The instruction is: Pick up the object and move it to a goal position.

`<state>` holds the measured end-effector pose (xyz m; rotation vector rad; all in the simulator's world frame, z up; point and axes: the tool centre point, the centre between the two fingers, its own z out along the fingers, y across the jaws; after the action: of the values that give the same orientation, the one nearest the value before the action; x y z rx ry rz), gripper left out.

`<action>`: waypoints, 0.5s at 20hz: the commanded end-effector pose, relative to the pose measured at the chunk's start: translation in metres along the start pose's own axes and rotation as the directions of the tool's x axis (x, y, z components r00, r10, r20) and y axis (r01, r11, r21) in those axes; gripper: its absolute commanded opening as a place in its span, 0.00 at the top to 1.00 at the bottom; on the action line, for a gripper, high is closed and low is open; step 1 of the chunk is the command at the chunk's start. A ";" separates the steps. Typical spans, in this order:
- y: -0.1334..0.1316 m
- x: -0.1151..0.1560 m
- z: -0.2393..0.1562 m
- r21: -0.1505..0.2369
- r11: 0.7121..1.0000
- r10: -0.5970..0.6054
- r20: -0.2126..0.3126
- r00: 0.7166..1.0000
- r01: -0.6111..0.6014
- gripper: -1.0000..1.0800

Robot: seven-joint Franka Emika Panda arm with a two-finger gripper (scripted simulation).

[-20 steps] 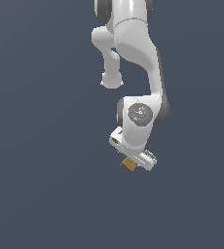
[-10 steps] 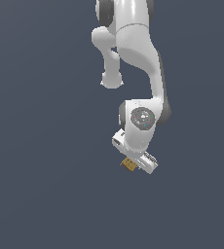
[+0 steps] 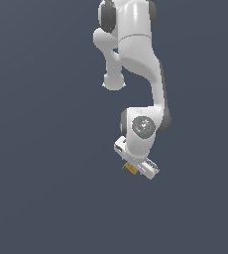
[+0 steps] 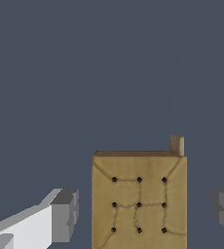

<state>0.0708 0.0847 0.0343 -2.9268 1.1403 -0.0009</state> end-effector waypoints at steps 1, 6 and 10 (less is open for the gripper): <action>0.001 0.000 0.013 -0.001 1.000 0.001 0.000 1.000 -0.001 0.04; 0.000 0.000 0.024 -0.001 1.000 0.002 0.000 1.000 -0.002 0.04; 0.000 0.000 0.024 -0.001 1.000 0.002 0.000 1.000 -0.002 1.00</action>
<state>0.0709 0.0847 0.0106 -2.9265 1.1434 0.0016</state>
